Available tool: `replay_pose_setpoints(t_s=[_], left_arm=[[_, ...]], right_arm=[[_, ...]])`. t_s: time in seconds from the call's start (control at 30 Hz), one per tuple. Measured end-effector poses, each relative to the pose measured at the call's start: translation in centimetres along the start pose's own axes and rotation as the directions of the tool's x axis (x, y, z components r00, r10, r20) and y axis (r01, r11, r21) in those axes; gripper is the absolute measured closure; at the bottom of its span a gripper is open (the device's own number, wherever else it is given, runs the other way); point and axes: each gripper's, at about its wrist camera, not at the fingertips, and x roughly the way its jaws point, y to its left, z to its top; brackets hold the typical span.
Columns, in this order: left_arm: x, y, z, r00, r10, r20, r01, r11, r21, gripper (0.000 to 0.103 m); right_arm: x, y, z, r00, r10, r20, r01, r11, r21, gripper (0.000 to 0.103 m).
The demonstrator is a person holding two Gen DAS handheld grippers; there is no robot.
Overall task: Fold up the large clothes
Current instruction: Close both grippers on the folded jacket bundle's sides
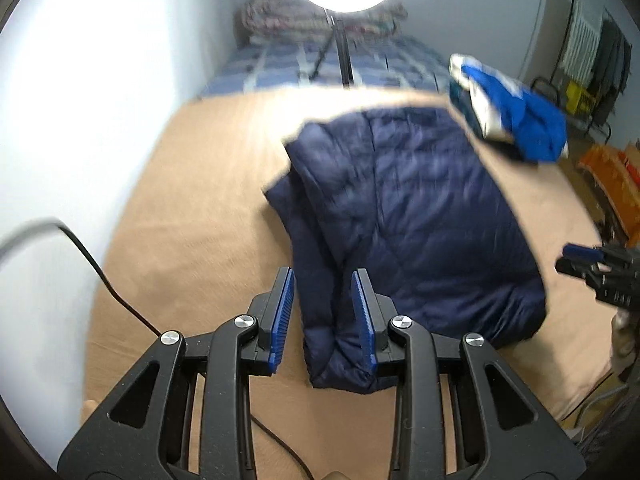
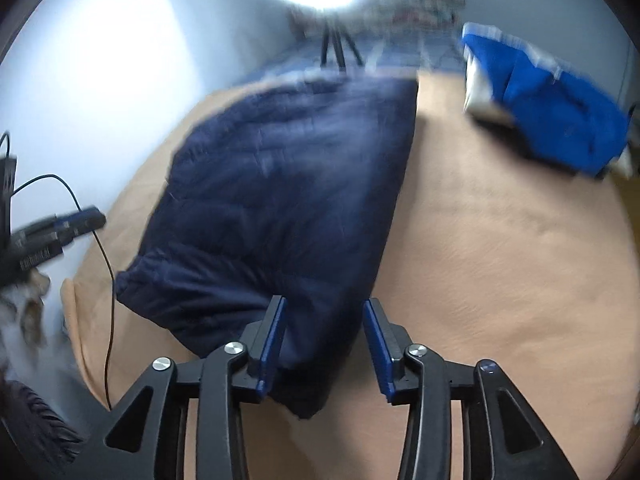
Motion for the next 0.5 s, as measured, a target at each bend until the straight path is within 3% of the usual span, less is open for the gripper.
replay_pose_setpoints(t_s=[0.07,0.13,0.23,0.37,0.5], left_arm=[[-2.1,0.7,1.6,0.999,-0.014,0.039,0.014,1.0,-0.002,0.072],[-3.7,1.2,2.4,0.997,-0.019,0.072,0.019,1.0,0.01,0.057],[-4.2,0.9,4.0,0.994,-0.008,0.108,0.004,0.999,0.037,0.056],[-1.3,0.8,5.8,0.995,-0.021,0.097,0.018,0.999,0.034,0.056],[3.9,0.6,7.6,0.997,-0.022,0.068,0.019,0.999,0.044,0.056]], right_arm=[[-2.7,-0.1,0.3,0.996,-0.025,0.084,0.027,0.999,-0.019,0.056],[-5.0,-0.6,0.7,0.988,-0.033,0.153,0.038,0.999,-0.031,0.056],[-6.3,-0.8,2.2,0.976,-0.038,0.213,0.045,0.998,-0.032,0.056],[-6.4,-2.0,4.1,0.97,-0.024,0.242,0.028,1.0,-0.013,0.056],[-3.3,-2.5,7.0,0.972,-0.03,0.234,0.033,0.999,-0.007,0.056]])
